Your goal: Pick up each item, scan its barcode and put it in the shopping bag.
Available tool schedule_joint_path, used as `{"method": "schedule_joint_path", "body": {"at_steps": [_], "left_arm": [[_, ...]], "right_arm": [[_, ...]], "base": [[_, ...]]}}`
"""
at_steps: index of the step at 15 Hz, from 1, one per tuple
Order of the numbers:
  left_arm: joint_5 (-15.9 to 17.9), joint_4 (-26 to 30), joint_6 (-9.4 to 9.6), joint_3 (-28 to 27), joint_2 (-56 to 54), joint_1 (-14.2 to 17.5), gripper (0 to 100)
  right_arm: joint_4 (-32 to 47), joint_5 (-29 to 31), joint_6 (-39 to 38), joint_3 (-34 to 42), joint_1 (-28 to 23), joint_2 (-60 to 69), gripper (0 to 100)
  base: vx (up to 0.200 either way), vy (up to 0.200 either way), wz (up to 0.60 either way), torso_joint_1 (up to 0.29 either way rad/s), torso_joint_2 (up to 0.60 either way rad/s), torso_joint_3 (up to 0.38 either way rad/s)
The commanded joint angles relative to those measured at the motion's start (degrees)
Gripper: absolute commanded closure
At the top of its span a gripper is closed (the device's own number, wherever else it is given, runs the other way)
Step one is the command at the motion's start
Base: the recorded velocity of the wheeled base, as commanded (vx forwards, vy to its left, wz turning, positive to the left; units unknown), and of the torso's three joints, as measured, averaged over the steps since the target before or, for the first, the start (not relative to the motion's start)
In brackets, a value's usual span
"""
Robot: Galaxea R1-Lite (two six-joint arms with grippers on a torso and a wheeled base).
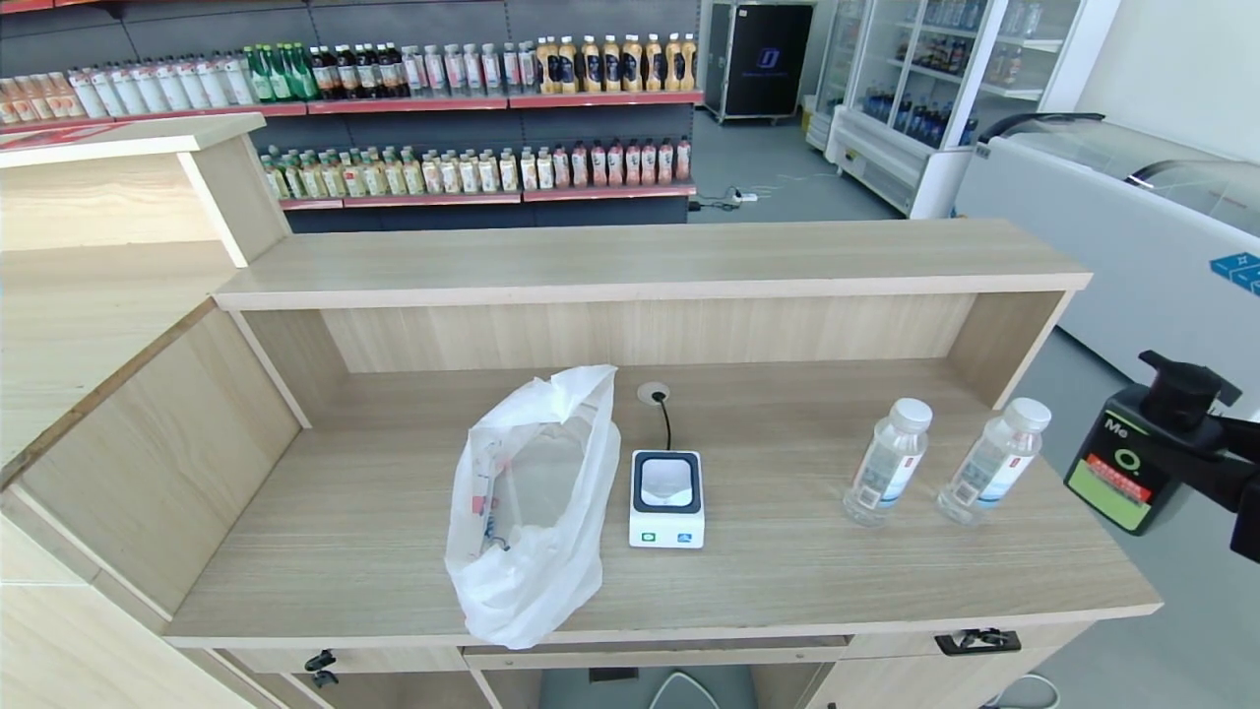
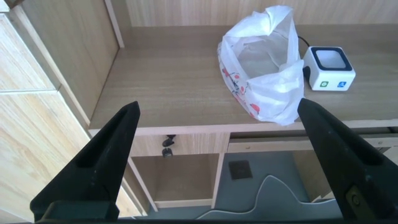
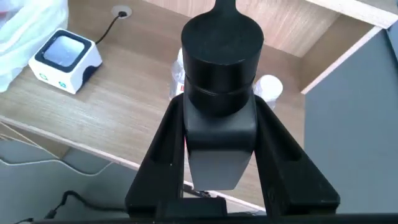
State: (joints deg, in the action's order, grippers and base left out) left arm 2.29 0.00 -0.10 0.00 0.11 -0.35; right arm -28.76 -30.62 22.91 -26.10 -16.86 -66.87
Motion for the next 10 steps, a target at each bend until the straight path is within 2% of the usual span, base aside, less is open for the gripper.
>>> {"method": "schedule_joint_path", "body": {"at_steps": [1, 3, 5, 8, 10], "left_arm": [[0.08, 0.00, -0.08, 0.00, -0.02, 0.00, 0], [-0.01, 0.00, 0.01, 0.00, -0.02, 0.00, 0], [-0.01, 0.00, -0.08, 0.00, -0.02, 0.00, 0], [-0.01, 0.00, 0.01, 0.00, -0.02, 0.00, 0], [-0.01, 0.00, 0.01, 0.00, -0.02, 0.00, 0]], "right_arm": [[0.02, 0.48, -5.15, -0.44, 5.61, 0.33, 100], [-0.07, 3.90, -15.61, -1.94, 13.61, -0.02, 100], [-0.51, 4.43, -26.25, -2.64, 20.64, -0.90, 100], [-3.06, 3.46, -41.71, -3.96, 21.69, -6.87, 100], [-7.89, 3.29, -46.81, -7.30, 21.52, -14.61, 100]], "base": [[0.000, 0.000, 0.60, -0.002, 0.00, 0.002], [0.000, 0.000, 0.60, -0.002, 0.00, 0.002], [0.000, 0.000, 0.60, 0.015, 0.00, 0.000], [0.000, 0.000, 0.00, 0.000, 0.00, 0.000], [0.000, 0.000, 0.00, 0.000, 0.00, 0.000]]}}
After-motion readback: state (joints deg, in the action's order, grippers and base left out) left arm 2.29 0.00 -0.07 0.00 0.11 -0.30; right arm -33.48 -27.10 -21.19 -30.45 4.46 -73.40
